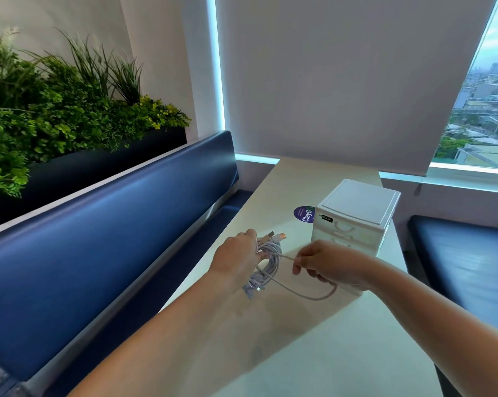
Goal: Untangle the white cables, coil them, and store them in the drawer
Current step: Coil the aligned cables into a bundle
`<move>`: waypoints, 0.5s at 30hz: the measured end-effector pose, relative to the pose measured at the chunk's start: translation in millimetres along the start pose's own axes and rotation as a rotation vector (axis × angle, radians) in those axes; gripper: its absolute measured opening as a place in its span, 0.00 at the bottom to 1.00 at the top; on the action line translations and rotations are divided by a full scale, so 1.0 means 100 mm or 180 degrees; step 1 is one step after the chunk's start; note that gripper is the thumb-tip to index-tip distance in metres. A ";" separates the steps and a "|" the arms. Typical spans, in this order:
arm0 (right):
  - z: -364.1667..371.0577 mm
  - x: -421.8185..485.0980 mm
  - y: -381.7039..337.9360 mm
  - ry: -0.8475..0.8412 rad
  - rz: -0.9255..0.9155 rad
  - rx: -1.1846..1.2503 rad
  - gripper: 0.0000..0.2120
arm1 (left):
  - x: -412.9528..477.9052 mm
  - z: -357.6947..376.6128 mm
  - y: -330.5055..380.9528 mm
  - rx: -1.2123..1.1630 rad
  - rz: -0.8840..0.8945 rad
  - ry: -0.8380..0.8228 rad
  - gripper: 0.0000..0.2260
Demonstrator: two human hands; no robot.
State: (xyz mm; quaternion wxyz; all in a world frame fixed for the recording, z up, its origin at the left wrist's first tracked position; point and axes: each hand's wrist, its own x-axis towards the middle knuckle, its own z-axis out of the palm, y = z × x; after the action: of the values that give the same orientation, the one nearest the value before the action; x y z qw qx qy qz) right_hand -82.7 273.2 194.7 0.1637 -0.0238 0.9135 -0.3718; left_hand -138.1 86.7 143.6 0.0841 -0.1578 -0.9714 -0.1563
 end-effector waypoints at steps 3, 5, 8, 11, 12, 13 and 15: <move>-0.02 -0.01 0.01 -0.0093 0.0031 0.0220 0.14 | 0.04 0.01 -0.04 0.0193 -0.0021 0.0096 0.17; -0.06 -0.03 0.03 -0.0135 0.0036 0.0426 0.14 | 0.05 0.00 -0.09 0.0196 -0.0103 0.0108 0.18; -0.10 -0.07 0.03 -0.0246 0.0107 0.0608 0.14 | 0.08 0.00 -0.11 0.0274 -0.0099 0.0104 0.19; -0.14 -0.15 0.02 -0.0580 0.0172 0.1014 0.12 | 0.12 0.00 -0.17 0.0452 -0.0179 0.0243 0.16; -0.16 -0.17 0.03 -0.0641 0.0179 0.1141 0.12 | 0.13 -0.02 -0.22 0.0438 -0.0254 0.0242 0.16; -0.17 -0.19 0.04 -0.0630 0.0178 0.1158 0.12 | 0.13 -0.02 -0.27 0.0390 -0.0324 0.0202 0.16; -0.17 -0.21 0.10 -0.0470 0.0170 0.0878 0.12 | 0.12 -0.04 -0.33 0.0240 -0.0400 0.0086 0.17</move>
State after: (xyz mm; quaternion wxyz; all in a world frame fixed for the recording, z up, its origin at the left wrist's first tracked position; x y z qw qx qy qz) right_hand -67.7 294.7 204.9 0.2419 -0.0040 0.8395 -0.4865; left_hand -160.2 59.4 140.7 0.0931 -0.0911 -0.9833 -0.1268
